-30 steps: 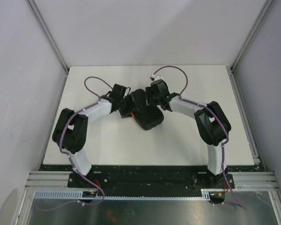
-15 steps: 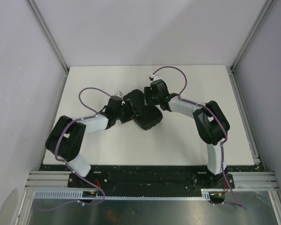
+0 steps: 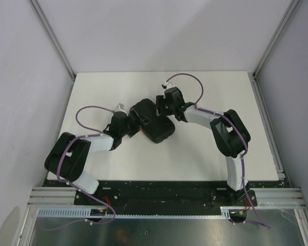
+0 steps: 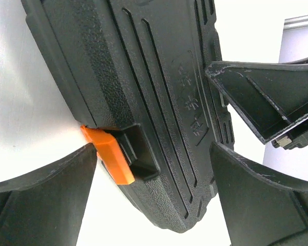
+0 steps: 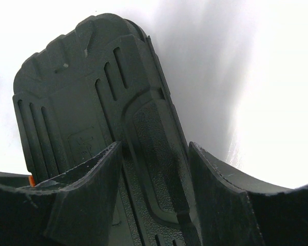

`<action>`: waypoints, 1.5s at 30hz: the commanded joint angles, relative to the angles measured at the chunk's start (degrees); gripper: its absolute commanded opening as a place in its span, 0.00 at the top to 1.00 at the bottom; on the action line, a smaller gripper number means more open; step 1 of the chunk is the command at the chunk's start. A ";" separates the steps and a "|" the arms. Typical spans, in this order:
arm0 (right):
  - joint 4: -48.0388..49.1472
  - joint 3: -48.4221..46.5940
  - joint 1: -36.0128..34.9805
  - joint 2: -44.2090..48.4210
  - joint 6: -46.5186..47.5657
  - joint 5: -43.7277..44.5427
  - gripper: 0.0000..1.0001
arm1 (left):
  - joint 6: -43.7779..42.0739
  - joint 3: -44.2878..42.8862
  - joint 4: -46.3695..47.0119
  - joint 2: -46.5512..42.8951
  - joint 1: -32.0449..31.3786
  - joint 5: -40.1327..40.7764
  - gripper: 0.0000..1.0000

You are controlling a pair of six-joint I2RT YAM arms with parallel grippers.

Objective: Pack the tool kit

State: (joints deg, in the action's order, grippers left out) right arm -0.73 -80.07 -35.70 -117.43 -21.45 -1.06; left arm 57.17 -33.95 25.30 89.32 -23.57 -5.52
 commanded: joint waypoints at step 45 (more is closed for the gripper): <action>-23.69 2.33 -0.86 -10.94 1.02 -3.17 0.43 | -0.72 10.43 7.75 -7.55 7.65 -7.91 0.52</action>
State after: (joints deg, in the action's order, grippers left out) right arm -3.14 -83.09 -35.07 -119.48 -23.81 -6.85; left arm 58.00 -24.16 31.22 82.85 -16.53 -12.69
